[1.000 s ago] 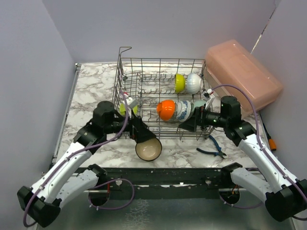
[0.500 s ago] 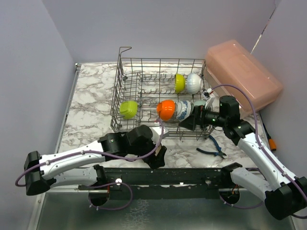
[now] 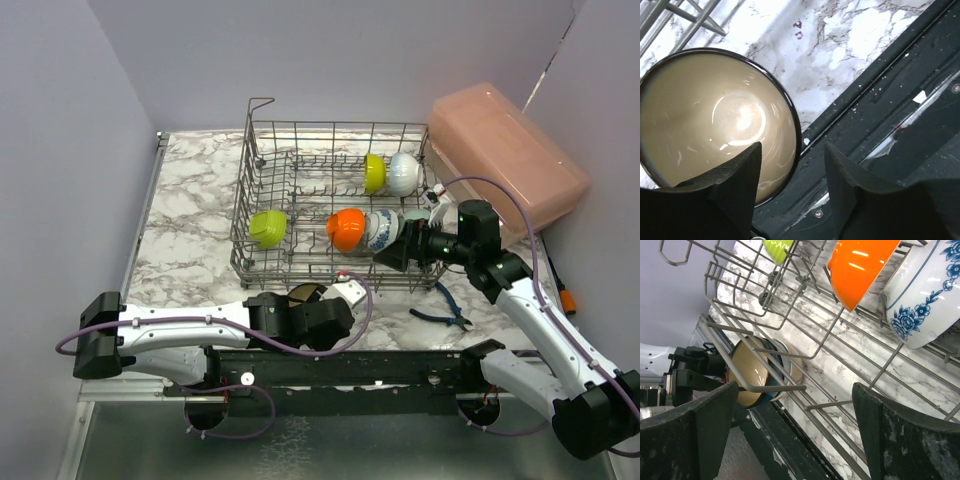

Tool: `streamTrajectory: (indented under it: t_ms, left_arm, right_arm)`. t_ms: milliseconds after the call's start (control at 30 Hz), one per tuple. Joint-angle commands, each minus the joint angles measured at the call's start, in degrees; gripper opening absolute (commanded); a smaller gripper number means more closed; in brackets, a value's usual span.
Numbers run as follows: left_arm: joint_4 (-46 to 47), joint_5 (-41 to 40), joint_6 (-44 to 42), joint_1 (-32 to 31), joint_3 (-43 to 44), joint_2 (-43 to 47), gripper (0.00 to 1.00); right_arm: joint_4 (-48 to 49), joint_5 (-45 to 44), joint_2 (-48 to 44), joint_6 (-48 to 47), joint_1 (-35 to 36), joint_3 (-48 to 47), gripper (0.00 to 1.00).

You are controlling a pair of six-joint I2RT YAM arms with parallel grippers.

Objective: Load the bowls into the dish rack
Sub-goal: Pick up the bowl from the center of the board.

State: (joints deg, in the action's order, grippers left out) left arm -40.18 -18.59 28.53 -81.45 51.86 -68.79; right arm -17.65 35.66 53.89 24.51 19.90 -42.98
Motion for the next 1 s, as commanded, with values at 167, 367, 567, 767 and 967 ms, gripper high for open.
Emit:
streamTrajectory:
  t_ms: [167,367,567,767,967]
  left_arm:
    - [-1.81,-3.97,0.24,-0.42,1.36,-1.84,0.46]
    - [-1.83,-2.84,-0.25,-0.44,1.67,-3.12,0.36]
    - [-1.74,-2.46,-0.61,-0.43,1.75,-4.03,0.21]
    - [-2.49,-2.79,-2.46,-0.42,3.32,-3.8,0.0]
    - [-2.78,-2.51,-3.07,-0.45,5.47,-0.83,0.0]
  right_arm:
    - [-1.63,-1.9,-1.31,-1.09,0.07,-0.78,1.0]
    - [-1.87,-1.81,-1.53,-1.31,0.05,-1.08,1.0]
    - [-2.17,-1.91,-2.1,-1.27,0.07,-1.42,1.0]
    - [-1.71,-2.03,-2.46,-1.22,0.05,-1.35,1.0]
    - [-2.34,-1.88,-2.78,-1.71,0.03,-1.99,1.0]
